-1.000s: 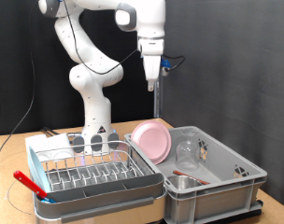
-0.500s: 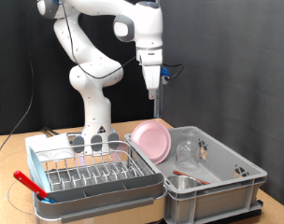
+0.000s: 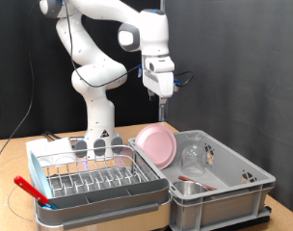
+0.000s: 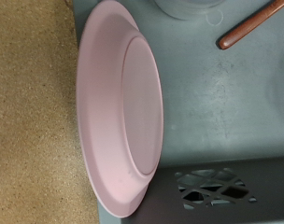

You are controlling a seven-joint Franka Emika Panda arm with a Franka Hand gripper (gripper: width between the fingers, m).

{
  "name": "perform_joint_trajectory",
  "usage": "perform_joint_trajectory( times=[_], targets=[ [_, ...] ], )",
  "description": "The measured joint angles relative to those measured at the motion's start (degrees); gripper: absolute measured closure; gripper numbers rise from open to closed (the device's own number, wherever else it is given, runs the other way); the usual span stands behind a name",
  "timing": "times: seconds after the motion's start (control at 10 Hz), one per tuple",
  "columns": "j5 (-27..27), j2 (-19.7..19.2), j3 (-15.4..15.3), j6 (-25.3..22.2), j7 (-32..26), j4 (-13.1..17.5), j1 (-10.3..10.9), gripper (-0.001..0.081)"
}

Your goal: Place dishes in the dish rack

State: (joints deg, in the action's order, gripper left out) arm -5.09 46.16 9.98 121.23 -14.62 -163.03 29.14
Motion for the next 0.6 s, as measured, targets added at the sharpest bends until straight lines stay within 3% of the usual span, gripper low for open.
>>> perform_joint_trajectory(
  times=[0.4,0.6],
  targets=[
    [1.5,-5.9,0.0,0.9,-1.4,-0.5,1.5,-0.0002],
    [1.6,-7.7,-0.2,3.5,-1.7,-1.6,2.0,-0.0002]
  ],
)
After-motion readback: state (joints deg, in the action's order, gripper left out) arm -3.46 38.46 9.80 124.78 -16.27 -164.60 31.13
